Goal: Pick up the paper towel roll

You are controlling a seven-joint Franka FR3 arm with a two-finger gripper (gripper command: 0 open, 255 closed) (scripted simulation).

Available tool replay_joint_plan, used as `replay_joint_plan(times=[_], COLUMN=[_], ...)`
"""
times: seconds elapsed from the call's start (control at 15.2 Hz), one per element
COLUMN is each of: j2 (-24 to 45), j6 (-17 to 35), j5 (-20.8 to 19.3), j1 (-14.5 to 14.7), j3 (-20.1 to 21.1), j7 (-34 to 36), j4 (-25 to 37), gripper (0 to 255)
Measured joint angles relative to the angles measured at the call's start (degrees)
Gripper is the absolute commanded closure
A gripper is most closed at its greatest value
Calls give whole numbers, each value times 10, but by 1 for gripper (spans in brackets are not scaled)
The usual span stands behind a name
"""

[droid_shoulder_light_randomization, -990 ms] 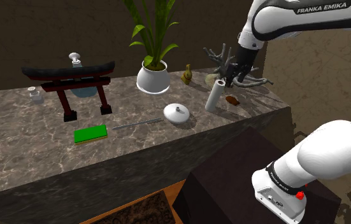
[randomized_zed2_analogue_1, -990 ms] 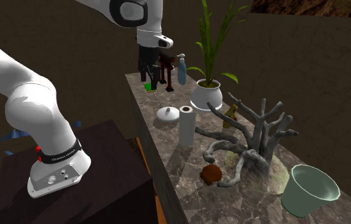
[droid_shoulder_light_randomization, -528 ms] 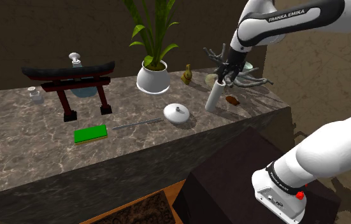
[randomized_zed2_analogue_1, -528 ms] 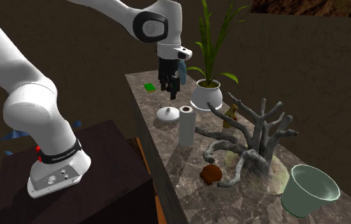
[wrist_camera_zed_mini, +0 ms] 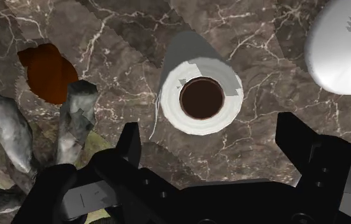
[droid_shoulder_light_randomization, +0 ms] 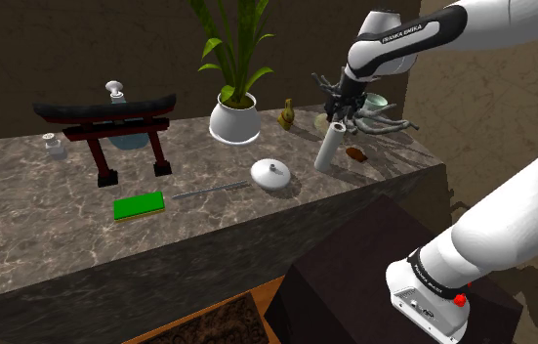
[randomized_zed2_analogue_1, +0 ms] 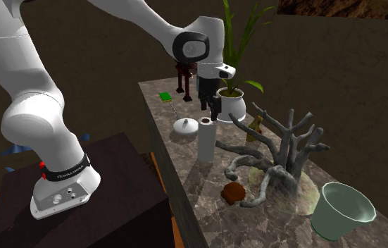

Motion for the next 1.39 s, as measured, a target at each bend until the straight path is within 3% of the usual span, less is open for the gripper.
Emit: replay_joint_plan(times=[0.53, 0.59, 1.39], j2=[40, 43, 41], j6=[59, 62, 57], j5=[3, 4, 3], j1=[-4, -4, -4], j3=[-3, -3, -4], j7=[-1, -2, -1], j4=[-15, -15, -12], gripper=[0, 255, 255])
